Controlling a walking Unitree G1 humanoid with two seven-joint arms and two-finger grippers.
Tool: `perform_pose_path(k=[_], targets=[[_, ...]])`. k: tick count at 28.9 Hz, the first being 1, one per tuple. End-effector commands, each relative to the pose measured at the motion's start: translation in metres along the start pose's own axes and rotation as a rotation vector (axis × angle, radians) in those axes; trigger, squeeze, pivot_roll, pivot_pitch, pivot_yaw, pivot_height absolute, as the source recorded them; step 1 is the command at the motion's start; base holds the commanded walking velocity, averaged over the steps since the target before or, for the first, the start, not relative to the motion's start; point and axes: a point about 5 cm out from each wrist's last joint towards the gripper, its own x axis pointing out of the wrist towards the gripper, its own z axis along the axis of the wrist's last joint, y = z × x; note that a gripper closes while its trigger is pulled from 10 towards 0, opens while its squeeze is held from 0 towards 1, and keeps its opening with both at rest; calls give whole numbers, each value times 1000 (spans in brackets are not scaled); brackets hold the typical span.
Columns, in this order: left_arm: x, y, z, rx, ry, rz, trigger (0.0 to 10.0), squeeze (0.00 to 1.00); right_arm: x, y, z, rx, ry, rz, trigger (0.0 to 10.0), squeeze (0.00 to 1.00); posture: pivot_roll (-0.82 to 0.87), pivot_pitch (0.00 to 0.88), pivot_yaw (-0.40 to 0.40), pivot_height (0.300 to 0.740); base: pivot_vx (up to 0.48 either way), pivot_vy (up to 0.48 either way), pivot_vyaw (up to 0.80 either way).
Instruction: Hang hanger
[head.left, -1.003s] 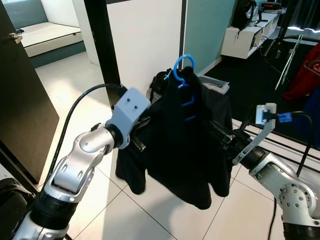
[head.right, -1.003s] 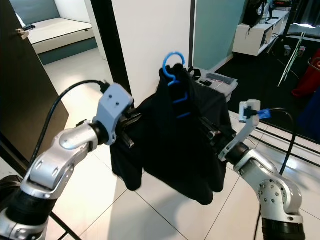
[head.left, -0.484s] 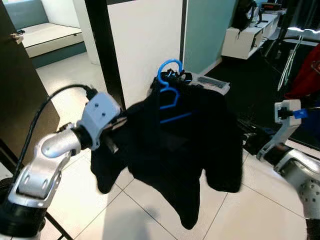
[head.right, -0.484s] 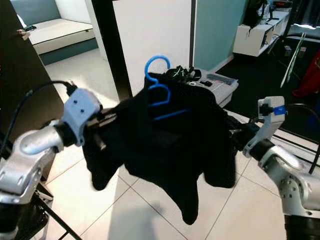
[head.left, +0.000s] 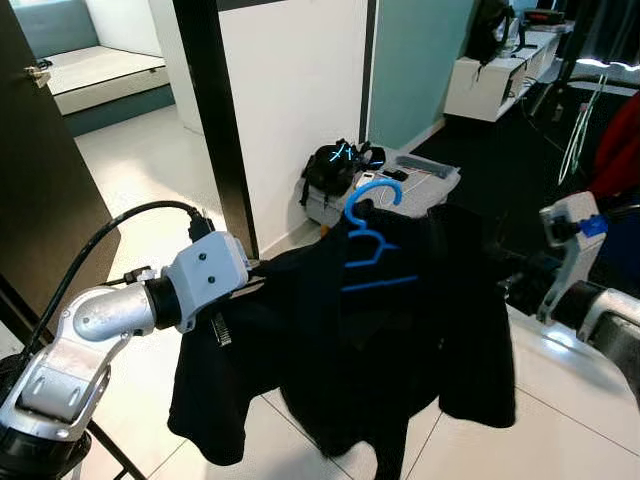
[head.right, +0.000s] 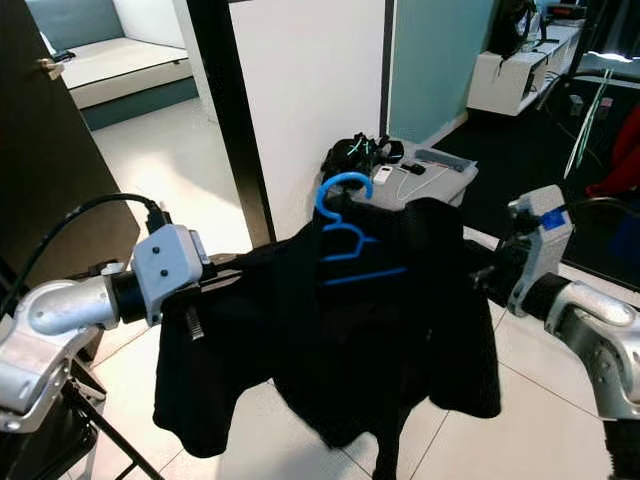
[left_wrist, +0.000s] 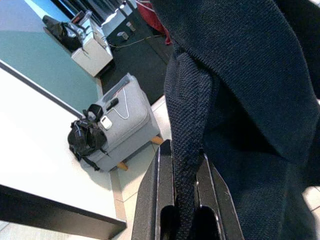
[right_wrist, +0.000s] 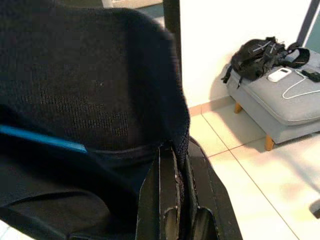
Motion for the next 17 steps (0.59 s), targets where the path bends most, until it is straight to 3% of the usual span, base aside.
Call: perform_pose_path(k=[1,6,7,8,17], targets=[[3,1,4,9,-41,5,10000,0,6,4,2,-35,5,27,10000,0,-47,0,20,740,0,0,0],[7,-1,3,-3,-48,16,10000,0,10,14,2,-37,13,88,10000,0,-48,0,21,740,0,0,0],[12,1,1,-18,-40,64,10000,0,12,33,3,-1,2,215,10000,16,-45,0,18,740,0,0,0],[15,2,1,-32,-39,95,10000,0,13,41,5,13,-17,268,10000,1000,-44,0,19,740,0,0,0],[19,6,-4,-49,-14,172,10000,0,10,47,14,41,-86,341,10000,1000,-44,0,23,740,0,0,0]])
